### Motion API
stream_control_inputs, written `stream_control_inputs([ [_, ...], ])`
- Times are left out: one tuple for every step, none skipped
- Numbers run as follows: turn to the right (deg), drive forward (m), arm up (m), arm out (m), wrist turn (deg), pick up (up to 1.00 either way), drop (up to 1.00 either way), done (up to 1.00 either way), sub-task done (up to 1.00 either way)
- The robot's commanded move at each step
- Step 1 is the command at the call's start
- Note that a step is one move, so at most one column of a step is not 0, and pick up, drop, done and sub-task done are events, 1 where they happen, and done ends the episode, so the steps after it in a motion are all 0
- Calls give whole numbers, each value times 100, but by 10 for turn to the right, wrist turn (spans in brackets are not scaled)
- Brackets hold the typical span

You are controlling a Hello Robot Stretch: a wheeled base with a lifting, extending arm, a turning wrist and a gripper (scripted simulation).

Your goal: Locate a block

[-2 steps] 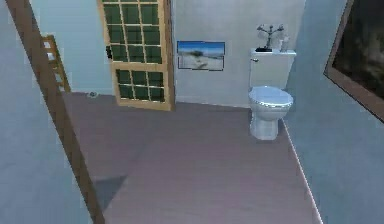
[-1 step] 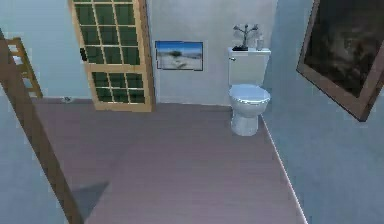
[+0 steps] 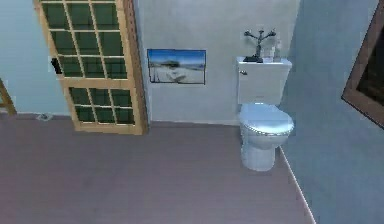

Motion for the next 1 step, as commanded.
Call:
stream_control_inputs([
  [-240, 0, 0, 0, 0, 0, 0, 0, 0],
])
